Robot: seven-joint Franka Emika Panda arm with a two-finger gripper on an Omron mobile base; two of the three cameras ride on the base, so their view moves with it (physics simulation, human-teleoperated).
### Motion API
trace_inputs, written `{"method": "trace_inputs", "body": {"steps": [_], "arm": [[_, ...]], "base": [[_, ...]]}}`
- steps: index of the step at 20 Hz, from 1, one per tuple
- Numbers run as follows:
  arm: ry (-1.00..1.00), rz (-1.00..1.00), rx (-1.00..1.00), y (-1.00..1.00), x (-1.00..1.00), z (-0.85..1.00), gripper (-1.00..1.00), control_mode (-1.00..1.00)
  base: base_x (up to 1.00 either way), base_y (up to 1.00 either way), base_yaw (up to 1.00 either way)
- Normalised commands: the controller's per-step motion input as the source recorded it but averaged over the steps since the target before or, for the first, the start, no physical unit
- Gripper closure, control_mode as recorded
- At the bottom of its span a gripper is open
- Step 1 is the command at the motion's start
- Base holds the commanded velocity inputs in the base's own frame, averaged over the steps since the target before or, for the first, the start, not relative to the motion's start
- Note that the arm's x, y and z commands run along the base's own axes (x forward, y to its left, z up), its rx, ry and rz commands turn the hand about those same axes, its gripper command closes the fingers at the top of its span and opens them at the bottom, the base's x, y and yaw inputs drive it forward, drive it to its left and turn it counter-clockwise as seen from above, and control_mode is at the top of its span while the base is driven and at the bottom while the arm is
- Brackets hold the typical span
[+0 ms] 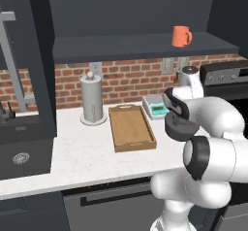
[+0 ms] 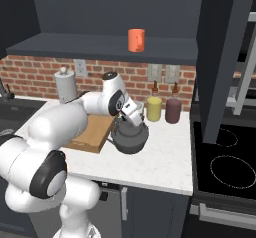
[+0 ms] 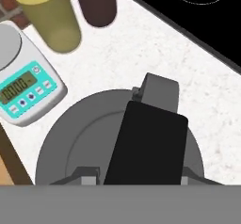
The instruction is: Pick the kettle from the counter and place it on the tray. Then pick the mug from the cabinet and place it on the tray. Then close the cabinet doors.
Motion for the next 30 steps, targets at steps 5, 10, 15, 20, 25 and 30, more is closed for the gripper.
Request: {"method": "trace_inputs", "body": {"steps": [5,10,15,20,25,30], "arm": [[-0.22,0.0,0.0,0.61,-0.22,0.4,1.0,-1.0],[-0.2,0.0,0.0,0.54,-0.06,0.43,1.0,-1.0],[-0.11,0.0,0.0,0.67,0.02,0.33,1.0,-1.0],[-0.03,0.0,0.0,0.59,0.13,0.07,1.0,-1.0],[0.0,0.0,0.0,0.45,0.31,0.0,1.0,-1.0],[0.0,0.0,0.0,0.28,0.35,0.0,1.0,-1.0]], "base": [[0.0,0.0,0.0],[0.0,0.0,0.0],[0.0,0.0,0.0],[0.0,0.0,0.0],[0.0,0.0,0.0],[0.0,0.0,0.0]]}}
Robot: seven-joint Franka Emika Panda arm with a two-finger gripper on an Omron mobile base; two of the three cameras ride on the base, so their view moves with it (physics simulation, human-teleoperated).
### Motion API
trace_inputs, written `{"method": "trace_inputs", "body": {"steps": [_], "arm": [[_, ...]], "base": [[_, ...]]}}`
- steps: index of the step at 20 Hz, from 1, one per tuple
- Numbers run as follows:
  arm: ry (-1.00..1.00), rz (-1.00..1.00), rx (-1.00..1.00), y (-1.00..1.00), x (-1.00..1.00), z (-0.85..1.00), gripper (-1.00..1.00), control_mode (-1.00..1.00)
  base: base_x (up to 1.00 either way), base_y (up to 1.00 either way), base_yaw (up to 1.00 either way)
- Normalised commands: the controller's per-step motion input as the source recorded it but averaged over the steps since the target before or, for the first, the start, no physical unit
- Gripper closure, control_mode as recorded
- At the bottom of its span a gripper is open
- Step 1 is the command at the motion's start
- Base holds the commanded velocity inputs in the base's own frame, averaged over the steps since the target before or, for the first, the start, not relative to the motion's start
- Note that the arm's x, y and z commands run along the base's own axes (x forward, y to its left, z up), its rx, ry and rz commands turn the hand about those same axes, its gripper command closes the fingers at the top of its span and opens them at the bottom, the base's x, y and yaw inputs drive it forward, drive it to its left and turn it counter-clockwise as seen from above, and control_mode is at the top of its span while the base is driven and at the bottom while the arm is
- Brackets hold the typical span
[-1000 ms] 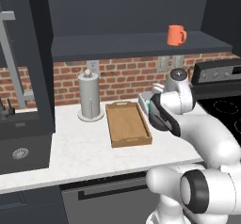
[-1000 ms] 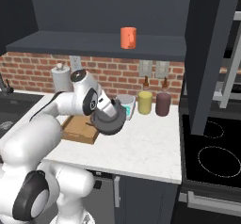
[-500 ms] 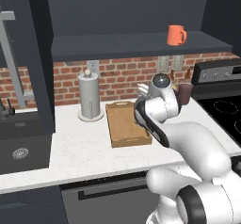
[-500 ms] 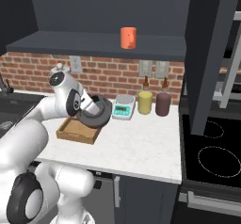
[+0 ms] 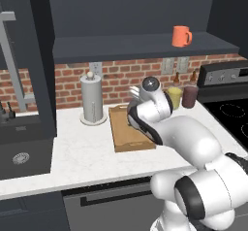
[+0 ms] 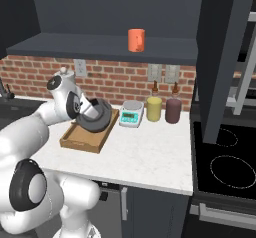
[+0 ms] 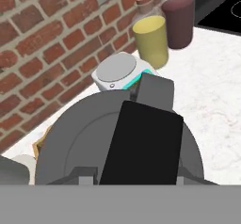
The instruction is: Pick the kettle from the counter and place it on the tray. Then pick the mug from the cabinet and place it on the tray. Then close the cabinet doors.
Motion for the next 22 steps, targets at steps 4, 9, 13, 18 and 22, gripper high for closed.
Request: {"method": "trace_inputs", "body": {"steps": [4,9,13,18,22], "arm": [[0.0,0.0,0.0,0.25,0.29,0.0,1.0,-1.0],[0.0,0.0,0.0,0.11,0.18,-0.13,1.0,-1.0],[0.0,0.0,0.0,0.07,0.27,-0.08,1.0,-1.0],[0.0,0.0,0.0,0.01,0.32,-0.04,1.0,-1.0],[0.0,0.0,0.0,0.01,0.27,-0.03,1.0,-1.0]], "base": [[0.0,0.0,0.0],[0.0,0.0,0.0],[0.0,0.0,0.0],[0.0,0.0,0.0],[0.0,0.0,0.0]]}}
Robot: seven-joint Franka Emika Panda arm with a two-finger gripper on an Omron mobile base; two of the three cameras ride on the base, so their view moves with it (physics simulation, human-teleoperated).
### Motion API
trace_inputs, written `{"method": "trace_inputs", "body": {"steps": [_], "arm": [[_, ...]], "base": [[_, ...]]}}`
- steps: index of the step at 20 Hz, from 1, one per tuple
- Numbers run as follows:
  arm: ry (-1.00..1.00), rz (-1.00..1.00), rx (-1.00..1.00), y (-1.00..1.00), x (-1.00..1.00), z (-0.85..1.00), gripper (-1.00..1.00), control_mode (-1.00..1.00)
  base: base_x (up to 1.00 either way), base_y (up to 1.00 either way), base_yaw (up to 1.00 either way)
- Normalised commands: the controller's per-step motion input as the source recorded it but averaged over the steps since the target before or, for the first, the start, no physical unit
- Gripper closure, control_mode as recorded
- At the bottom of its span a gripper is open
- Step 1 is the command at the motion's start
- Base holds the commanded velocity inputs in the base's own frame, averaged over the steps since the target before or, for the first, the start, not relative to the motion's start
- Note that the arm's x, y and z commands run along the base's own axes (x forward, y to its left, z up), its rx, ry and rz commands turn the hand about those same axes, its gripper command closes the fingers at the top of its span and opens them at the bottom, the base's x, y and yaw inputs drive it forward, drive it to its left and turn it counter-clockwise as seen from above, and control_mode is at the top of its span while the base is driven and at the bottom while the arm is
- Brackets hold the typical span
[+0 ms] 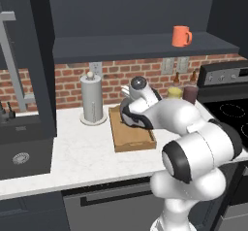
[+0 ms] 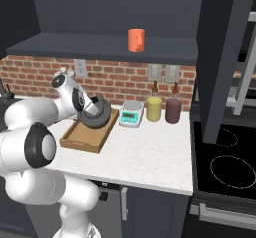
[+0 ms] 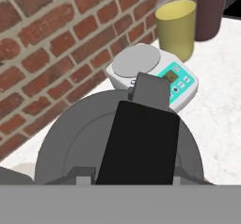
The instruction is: Pick the kettle from the counter and place it on the tray. Then pick the mug from the cabinet and place it on the tray. Then close the cabinet doors.
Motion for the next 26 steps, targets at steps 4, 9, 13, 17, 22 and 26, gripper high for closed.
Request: {"method": "trace_inputs", "body": {"steps": [4,9,13,17,22,26], "arm": [[0.0,0.0,0.0,0.05,0.26,-0.02,1.0,-1.0],[0.0,0.0,0.0,0.06,0.28,-0.04,1.0,-1.0],[0.0,0.0,0.0,0.06,0.28,-0.08,1.0,-1.0],[0.0,0.0,0.0,0.0,0.23,-0.15,1.0,-1.0],[0.0,0.0,0.0,0.01,0.23,-0.15,1.0,-1.0],[0.01,0.0,0.0,0.05,0.22,-0.17,1.0,-1.0]], "base": [[0.0,0.0,0.0],[0.0,0.0,0.0],[0.0,0.0,0.0],[0.0,0.0,0.0],[0.0,0.0,0.0],[0.0,0.0,0.0]]}}
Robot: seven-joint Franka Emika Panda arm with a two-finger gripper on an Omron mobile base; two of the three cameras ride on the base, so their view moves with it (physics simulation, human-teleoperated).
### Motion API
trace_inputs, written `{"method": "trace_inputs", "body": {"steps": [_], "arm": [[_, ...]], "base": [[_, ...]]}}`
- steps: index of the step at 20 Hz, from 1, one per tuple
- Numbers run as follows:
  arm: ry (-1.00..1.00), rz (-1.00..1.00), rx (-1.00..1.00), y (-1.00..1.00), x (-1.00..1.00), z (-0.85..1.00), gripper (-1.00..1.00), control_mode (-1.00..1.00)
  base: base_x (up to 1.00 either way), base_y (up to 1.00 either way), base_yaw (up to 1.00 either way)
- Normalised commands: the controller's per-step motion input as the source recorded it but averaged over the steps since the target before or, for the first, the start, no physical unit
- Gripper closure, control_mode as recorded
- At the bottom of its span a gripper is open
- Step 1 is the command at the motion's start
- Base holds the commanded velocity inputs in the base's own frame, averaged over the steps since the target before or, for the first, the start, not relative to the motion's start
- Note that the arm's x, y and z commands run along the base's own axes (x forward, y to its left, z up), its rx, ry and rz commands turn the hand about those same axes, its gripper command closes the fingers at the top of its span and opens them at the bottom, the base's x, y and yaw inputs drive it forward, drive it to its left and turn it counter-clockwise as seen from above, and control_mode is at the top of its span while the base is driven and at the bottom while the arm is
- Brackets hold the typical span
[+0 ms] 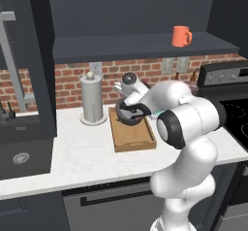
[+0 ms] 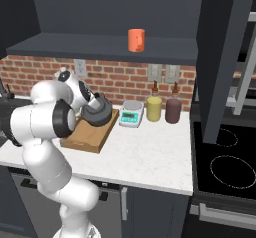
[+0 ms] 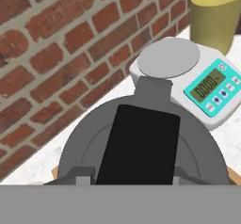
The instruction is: Pick the kettle from the counter and place it on the tray. Then pick the mug from the cabinet and place it on the tray. Then close the cabinet doors.
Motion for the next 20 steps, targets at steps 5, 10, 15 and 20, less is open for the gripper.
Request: {"method": "trace_inputs", "body": {"steps": [5,10,15,20], "arm": [[0.02,0.0,0.0,0.05,0.17,-0.18,1.0,-1.0],[0.02,0.0,0.0,0.0,0.09,-0.2,1.0,-1.0],[0.02,0.0,0.0,-0.01,0.04,-0.28,1.0,-1.0],[0.01,0.0,0.0,-0.06,0.03,-0.35,-1.0,-1.0]], "base": [[0.0,0.0,0.0],[0.0,0.0,0.0],[0.0,0.0,0.0],[0.0,0.0,0.0]]}}
